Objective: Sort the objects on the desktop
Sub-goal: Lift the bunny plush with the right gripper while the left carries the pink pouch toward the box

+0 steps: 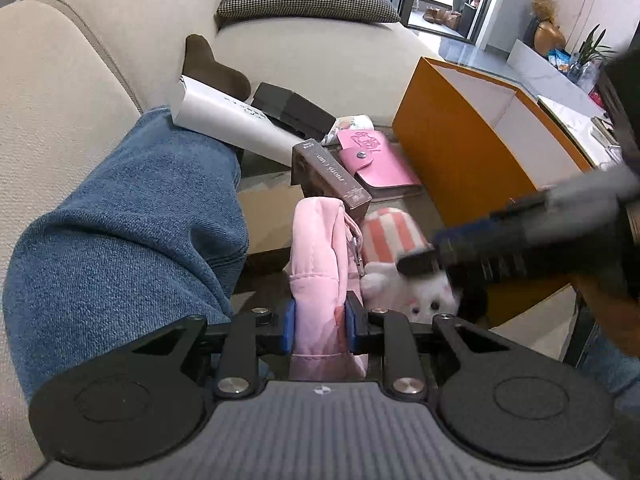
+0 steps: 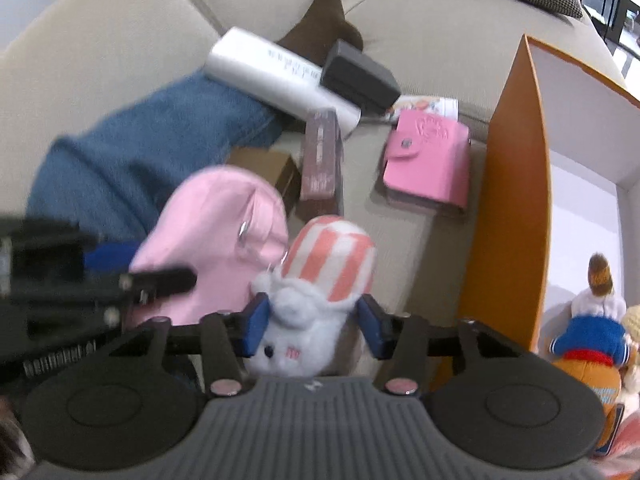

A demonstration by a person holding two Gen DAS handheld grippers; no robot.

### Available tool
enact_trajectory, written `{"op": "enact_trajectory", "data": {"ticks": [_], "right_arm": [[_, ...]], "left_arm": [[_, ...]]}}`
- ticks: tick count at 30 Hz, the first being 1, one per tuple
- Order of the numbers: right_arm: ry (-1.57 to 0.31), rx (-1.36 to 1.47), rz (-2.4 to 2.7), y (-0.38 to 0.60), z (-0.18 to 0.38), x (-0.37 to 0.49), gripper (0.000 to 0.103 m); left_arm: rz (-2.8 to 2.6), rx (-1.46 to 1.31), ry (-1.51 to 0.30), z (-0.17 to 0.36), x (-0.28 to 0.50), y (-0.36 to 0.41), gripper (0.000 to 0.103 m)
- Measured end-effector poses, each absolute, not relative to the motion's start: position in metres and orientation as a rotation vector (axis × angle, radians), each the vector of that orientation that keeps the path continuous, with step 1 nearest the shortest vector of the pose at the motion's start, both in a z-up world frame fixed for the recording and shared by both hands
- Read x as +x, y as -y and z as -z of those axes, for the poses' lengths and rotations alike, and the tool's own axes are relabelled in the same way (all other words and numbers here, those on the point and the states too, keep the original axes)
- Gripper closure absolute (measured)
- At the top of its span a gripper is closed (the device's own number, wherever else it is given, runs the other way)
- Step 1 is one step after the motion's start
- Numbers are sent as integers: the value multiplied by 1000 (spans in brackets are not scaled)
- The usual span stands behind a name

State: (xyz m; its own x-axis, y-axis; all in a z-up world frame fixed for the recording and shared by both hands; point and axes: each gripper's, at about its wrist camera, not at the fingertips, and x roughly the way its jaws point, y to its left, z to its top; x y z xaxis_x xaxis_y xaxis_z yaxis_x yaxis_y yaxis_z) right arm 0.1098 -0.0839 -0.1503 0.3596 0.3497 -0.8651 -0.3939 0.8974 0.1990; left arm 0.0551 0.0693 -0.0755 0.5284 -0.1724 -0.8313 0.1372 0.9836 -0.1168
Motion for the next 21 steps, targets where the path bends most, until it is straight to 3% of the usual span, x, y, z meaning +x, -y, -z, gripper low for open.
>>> {"op": "enact_trajectory", "data": {"ticks": [3,9,11,13,21], "right_arm": [[-1119,27,-494,86,148,131,71],[-1118,45,-497,76,148,133,70],[-1118,37,-467,77,144,126,66],[-1117,42,-432,81,141,117,54],[-1190,156,-309,92,158,101,49]], "left_arm": [[164,-39,-1007,81,61,-64,76],[148,-1,-1016,91,65,-55,76],[143,-10,-1016,93,66,-57,76],[139,-7,-1017,95,66,-59,76],[127,4,-1009,97,63,-62,78]]}}
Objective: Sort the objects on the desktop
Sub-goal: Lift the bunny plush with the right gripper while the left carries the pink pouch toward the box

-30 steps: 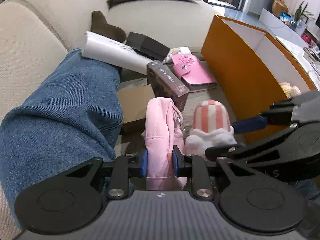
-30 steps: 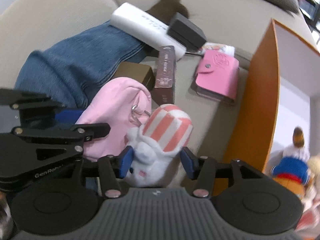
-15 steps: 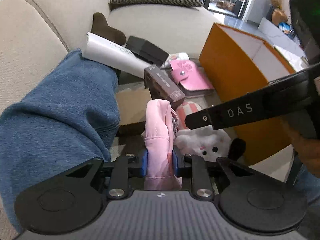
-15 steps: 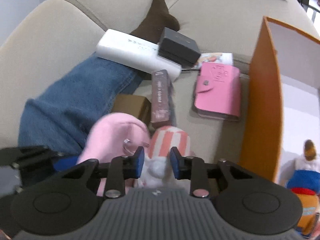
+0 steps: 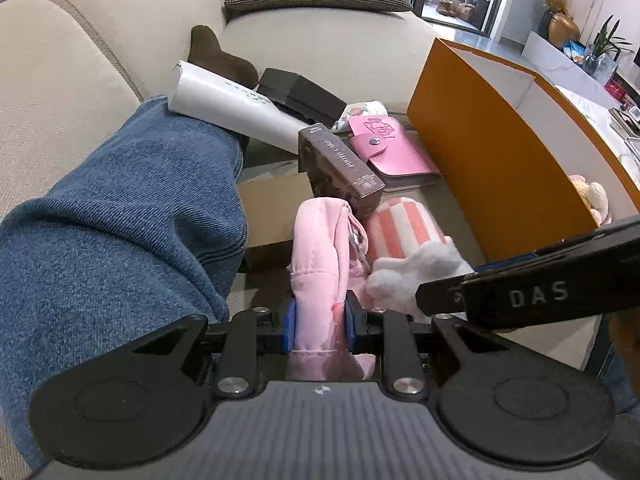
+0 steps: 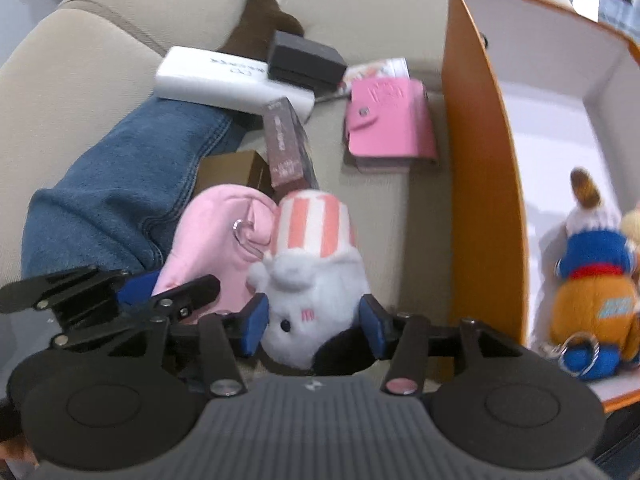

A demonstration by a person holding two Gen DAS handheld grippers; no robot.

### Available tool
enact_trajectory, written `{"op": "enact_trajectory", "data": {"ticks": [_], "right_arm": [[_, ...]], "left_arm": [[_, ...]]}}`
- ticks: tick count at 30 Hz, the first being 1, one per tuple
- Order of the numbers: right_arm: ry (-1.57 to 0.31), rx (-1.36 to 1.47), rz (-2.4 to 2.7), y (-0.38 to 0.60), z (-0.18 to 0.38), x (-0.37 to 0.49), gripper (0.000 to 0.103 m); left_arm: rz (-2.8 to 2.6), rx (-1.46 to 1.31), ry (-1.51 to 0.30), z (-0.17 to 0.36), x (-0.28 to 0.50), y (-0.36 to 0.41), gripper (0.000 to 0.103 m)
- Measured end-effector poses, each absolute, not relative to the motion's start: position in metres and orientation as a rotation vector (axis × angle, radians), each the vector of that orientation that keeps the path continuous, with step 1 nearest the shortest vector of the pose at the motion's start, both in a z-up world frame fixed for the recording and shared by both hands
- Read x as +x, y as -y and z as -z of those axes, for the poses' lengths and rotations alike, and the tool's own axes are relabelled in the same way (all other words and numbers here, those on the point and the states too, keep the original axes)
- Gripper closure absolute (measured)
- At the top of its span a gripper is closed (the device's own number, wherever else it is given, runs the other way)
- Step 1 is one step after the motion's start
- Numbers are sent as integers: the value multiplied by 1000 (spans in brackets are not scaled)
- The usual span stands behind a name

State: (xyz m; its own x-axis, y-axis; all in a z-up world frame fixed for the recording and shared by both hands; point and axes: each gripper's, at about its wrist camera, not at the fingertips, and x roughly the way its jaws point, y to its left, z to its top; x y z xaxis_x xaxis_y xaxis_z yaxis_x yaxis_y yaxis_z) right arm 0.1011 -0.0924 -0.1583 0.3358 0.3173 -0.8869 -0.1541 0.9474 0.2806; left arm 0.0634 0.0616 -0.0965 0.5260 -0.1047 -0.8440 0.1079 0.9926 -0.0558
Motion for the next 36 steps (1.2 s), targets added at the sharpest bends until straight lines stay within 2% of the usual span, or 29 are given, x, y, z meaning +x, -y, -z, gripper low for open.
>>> {"op": "enact_trajectory", "data": {"ticks": [6,9,11,15,18,26,31,36], "right_arm": [[-1208,202,-251,90,172,104,40],[-1197,231,-256,90,178,106,29],[-1194,226,-240,88,185,107,31],[-1161,188,-251,87,178,103,42],[-1126,126,-269,84,170,95,44],[-976,48,-339,99,122,73,45],[-870,57,-373,141,70,66,45],[-837,79,-359,194,35,68,45]], "left_arm": [[141,12,-998,96,61,-64,79],[142,34,-995,96,61,-61,79],[144,40,-992,96,60,-60,79],[149,13,-982,92,60,-63,79],[154,23,-949,82,54,-61,78],[213,-66,-836,24,42,-61,79],[325,-151,-750,-17,48,-49,79],[405,-180,-719,-34,70,-20,79]]}}
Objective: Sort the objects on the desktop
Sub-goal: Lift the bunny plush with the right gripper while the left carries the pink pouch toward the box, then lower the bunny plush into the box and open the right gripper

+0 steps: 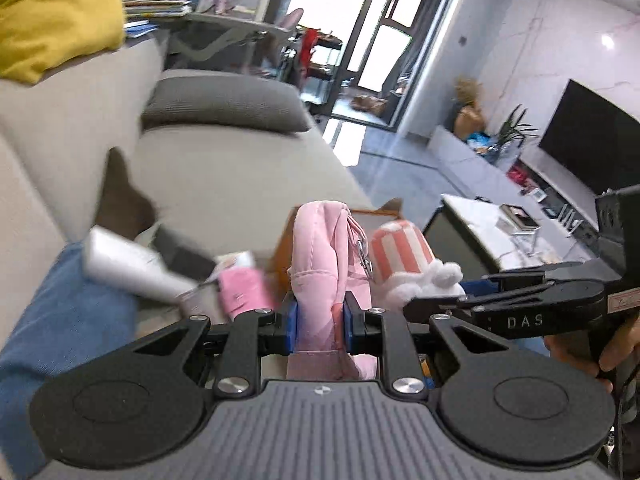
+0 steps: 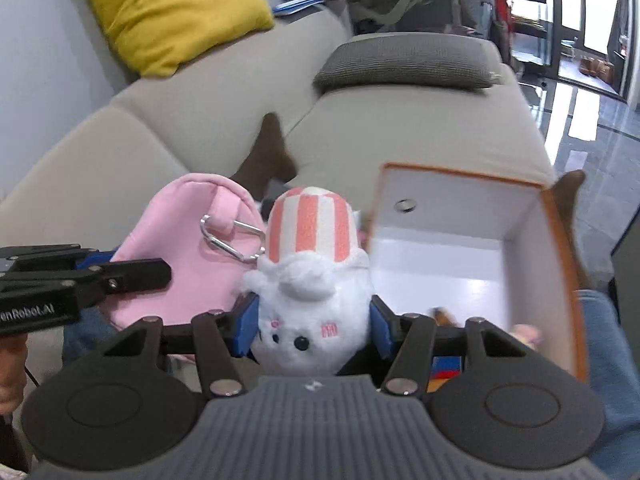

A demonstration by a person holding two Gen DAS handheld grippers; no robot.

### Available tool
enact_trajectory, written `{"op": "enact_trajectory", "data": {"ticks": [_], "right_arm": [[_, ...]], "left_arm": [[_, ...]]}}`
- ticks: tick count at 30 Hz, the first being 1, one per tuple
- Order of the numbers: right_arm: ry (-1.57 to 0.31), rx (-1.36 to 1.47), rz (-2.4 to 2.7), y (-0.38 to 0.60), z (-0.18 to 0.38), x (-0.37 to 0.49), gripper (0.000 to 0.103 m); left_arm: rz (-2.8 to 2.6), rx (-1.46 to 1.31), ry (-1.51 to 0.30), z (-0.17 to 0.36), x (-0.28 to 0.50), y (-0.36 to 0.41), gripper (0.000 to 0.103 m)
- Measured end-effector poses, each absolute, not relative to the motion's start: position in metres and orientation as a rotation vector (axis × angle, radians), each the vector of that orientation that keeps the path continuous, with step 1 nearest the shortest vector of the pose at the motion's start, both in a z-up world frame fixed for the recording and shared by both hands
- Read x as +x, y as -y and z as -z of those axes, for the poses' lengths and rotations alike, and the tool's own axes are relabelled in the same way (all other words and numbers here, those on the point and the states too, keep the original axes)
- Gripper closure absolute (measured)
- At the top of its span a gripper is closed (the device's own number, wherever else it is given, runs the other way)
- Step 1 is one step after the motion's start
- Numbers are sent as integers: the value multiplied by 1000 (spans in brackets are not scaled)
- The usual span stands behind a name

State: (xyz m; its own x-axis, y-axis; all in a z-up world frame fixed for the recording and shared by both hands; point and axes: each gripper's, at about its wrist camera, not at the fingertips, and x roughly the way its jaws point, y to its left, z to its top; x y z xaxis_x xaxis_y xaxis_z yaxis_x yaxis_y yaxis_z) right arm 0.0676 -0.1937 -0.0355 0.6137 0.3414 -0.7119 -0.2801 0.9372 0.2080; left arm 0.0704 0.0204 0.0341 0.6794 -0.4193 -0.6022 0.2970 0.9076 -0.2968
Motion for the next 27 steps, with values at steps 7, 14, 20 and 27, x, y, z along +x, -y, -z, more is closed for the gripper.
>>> {"op": "enact_trajectory", "data": {"ticks": [7,14,20,27], "right_arm": [[-930,46,-321,241,49,92,45],[-1126,125,-372,250,102,124,45],[-1275,158,-420,243,136,146,45],[-1421,189,-429,232,172,164,44]], "left_arm": [[439,-191,-760,-30,104,14,79],[448,-166,-806,-22,122,32,79],[449,-152,-840,-15,137,41,79],[456,-144,-871,-4,149,48,79]]}}
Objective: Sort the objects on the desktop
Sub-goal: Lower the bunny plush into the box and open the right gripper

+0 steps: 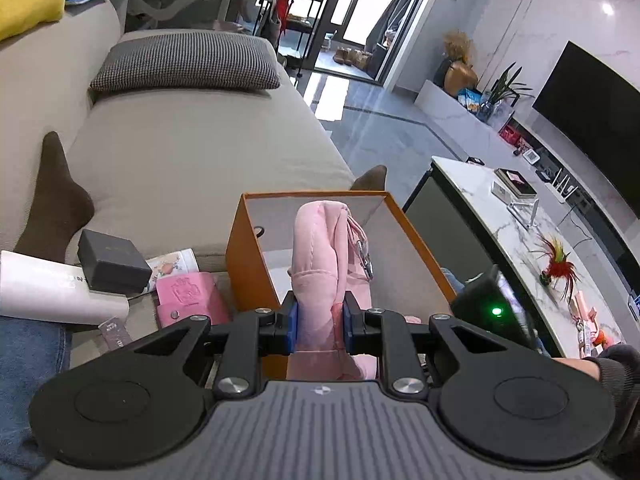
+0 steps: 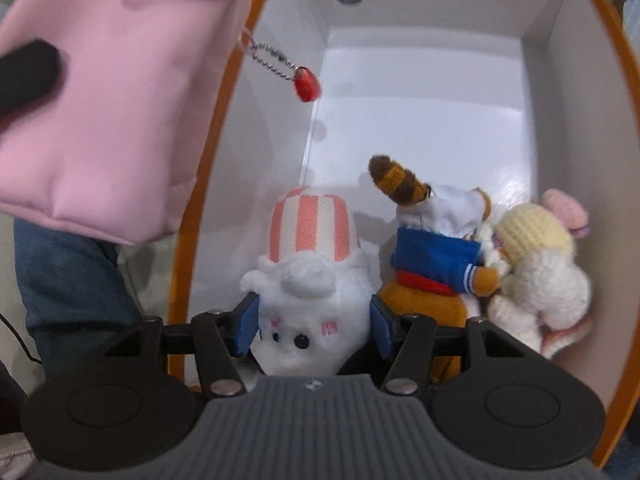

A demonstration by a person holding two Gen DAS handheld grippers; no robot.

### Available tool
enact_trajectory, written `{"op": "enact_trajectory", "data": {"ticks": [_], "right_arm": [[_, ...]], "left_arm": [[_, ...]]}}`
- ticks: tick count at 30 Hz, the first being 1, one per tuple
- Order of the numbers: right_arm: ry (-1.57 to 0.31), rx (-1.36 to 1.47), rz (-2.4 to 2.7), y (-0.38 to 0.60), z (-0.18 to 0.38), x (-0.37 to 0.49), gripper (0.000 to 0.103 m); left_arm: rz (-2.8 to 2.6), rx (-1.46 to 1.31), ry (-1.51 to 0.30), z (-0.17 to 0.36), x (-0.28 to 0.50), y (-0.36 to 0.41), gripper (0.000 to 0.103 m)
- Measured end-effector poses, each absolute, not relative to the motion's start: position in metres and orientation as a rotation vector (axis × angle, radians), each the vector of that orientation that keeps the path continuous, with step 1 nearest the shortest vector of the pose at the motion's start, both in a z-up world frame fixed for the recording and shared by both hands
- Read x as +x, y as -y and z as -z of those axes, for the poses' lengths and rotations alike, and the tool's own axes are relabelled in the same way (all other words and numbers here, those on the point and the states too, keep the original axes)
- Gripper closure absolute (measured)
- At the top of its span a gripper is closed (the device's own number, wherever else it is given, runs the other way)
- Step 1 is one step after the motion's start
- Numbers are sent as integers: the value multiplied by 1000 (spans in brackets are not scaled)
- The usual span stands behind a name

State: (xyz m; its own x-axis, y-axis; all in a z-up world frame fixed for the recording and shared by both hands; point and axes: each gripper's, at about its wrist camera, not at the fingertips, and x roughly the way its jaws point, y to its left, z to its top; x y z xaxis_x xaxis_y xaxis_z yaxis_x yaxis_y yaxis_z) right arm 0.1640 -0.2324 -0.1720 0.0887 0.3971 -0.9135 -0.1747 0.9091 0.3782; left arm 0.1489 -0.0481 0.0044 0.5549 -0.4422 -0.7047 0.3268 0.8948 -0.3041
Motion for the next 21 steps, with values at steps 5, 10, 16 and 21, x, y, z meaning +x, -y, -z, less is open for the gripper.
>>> {"op": "enact_trajectory", "data": {"ticks": [5,10,16,21], "right_arm": [[-1457,262,-433,226,188,172,44],[-1435,247,-434,216,186,169,38],[-1387,233,-462,223,163,160,29],[-1275,191,-463,236,131,153,34]], "left_arm": [[446,-133,-895,5,154,48,79],[447,-119,-916,11,157,51,79],[467,-74,-932,16,164,65,79],[444,8,-946,23,178,87,79]]}}
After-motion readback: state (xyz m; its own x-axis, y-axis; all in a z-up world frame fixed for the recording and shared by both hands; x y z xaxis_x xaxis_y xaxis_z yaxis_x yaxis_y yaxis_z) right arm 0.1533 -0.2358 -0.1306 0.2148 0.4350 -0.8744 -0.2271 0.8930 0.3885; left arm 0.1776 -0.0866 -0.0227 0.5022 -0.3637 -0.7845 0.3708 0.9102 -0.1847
